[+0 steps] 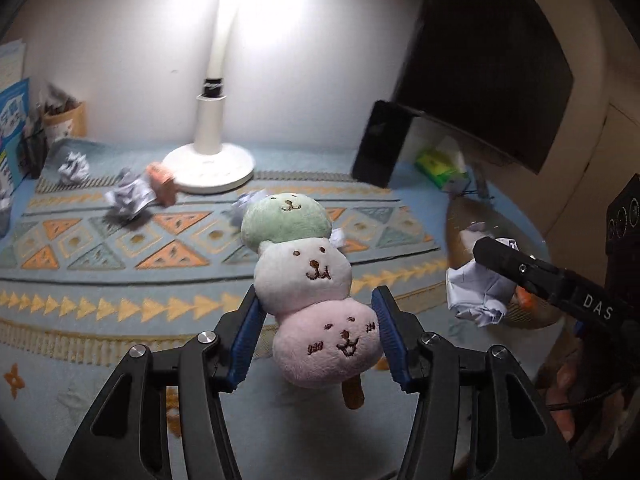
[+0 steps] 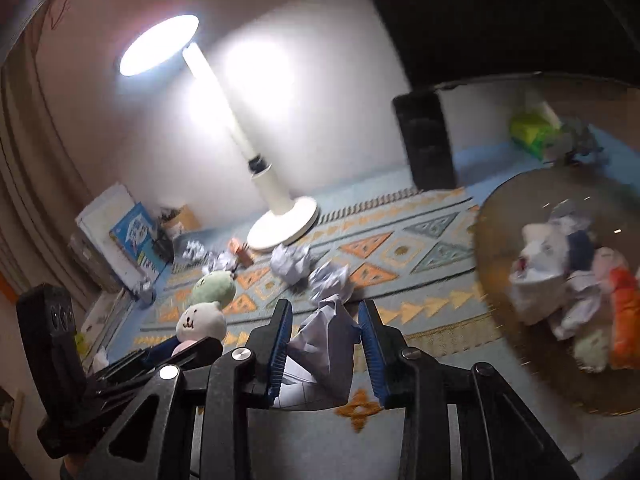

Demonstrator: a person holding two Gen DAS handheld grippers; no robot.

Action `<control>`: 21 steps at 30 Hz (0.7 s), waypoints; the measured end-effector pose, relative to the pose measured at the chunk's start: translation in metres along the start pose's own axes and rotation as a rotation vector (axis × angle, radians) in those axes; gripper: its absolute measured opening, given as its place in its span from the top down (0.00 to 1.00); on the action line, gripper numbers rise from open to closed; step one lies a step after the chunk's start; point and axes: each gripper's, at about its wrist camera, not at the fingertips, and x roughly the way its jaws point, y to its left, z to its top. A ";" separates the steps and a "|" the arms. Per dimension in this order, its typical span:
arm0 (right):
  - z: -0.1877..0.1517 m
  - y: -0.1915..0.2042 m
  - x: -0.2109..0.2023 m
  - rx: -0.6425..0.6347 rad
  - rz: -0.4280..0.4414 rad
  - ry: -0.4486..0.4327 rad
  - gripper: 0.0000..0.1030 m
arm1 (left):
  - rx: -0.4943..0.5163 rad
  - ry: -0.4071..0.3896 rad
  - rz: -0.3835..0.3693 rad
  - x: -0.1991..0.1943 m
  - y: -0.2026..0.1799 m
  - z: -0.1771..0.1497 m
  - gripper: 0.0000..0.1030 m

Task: Organize objects
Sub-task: 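Lift and carry the dango plush and paper ball to the glass bowl, then open both tools over the glass bowl to release the items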

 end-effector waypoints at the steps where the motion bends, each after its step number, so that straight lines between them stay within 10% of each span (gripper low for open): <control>1: 0.010 -0.010 -0.016 0.018 -0.023 -0.040 0.67 | 0.017 -0.006 -0.031 0.003 -0.014 0.008 0.50; 7: 0.047 -0.070 -0.087 0.083 -0.276 -0.228 0.67 | 0.068 0.006 -0.251 0.036 -0.095 0.033 0.50; 15: 0.060 -0.142 -0.098 0.196 -0.508 -0.215 0.67 | 0.154 0.057 -0.385 0.093 -0.172 0.042 0.48; 19: 0.060 -0.168 -0.080 0.252 -0.503 -0.105 0.64 | 0.103 0.127 -0.358 0.113 -0.176 0.042 0.16; 21: 0.054 -0.175 -0.082 0.283 -0.497 -0.094 0.63 | 0.097 0.108 -0.350 0.108 -0.170 0.035 0.15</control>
